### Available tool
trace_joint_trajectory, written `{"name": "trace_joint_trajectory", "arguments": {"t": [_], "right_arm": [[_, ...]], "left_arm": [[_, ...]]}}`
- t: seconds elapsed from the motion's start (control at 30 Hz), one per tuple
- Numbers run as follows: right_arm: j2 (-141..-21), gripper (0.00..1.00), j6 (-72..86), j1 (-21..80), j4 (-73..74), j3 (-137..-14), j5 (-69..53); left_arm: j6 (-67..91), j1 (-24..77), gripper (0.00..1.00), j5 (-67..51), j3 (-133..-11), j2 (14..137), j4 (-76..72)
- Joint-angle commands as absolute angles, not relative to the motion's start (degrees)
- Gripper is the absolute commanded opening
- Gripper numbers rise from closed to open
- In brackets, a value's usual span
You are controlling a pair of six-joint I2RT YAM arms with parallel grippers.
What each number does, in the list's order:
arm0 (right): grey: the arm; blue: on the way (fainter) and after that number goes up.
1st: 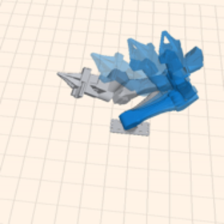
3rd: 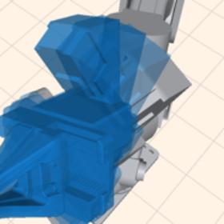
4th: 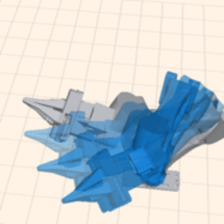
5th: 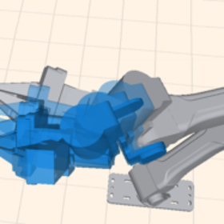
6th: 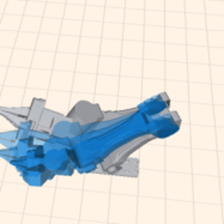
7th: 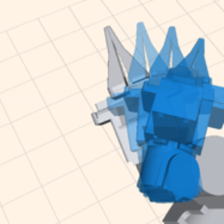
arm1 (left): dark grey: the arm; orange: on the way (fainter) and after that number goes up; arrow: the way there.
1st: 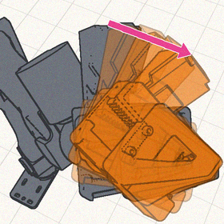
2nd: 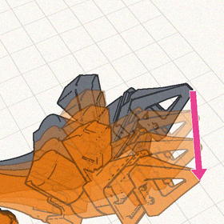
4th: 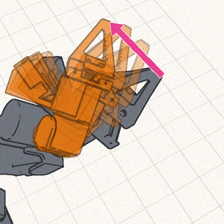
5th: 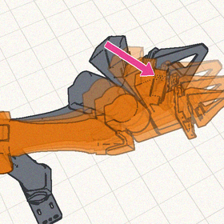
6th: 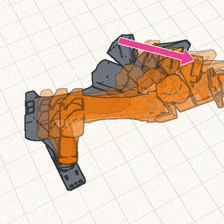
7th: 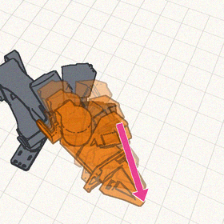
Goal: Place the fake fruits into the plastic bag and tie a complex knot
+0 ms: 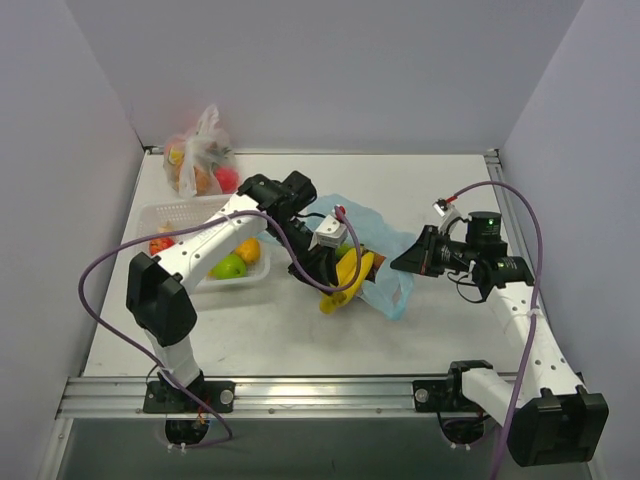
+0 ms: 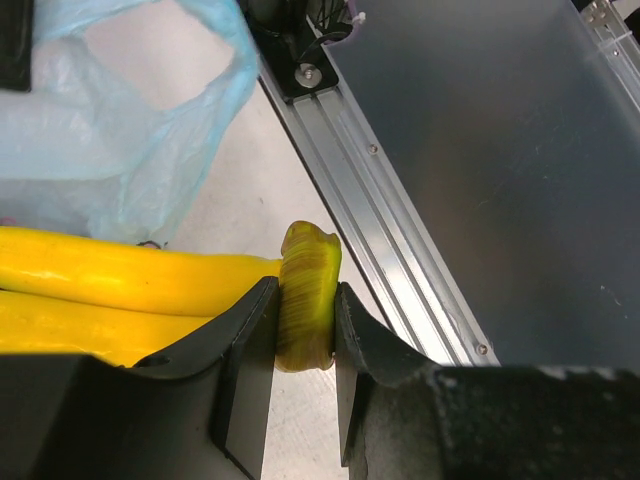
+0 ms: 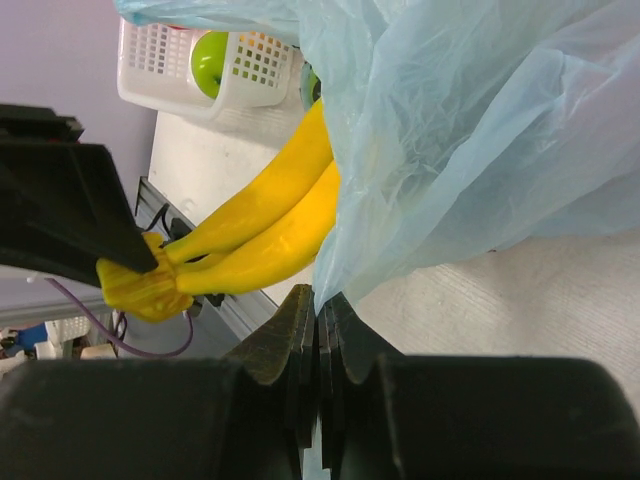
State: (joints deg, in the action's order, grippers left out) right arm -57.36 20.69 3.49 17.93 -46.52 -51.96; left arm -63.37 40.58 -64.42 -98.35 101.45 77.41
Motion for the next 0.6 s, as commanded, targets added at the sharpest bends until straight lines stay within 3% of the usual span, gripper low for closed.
{"name": "trace_joint_trajectory", "arguments": {"t": [0.0,0.37,0.47,0.57], "right_arm": [[-55.37,0.00,18.37,3.87,18.37,-48.25,-53.96],[-54.05,0.00,17.23,5.53,18.98,-47.46,-54.49],[-54.23,0.00,17.58,5.80,19.07,-47.55,-54.40],[-54.93,0.00,19.42,5.80,18.98,-47.81,-54.49]], "left_arm": [[-64.16,39.64,0.00,-69.08,-99.76,102.74,90.09],[-62.50,37.27,0.00,-70.49,-110.56,107.14,89.31],[-53.28,36.74,0.00,-69.44,-109.08,105.30,77.38],[-44.50,37.79,0.00,-60.94,-101.63,101.61,60.87]]}}
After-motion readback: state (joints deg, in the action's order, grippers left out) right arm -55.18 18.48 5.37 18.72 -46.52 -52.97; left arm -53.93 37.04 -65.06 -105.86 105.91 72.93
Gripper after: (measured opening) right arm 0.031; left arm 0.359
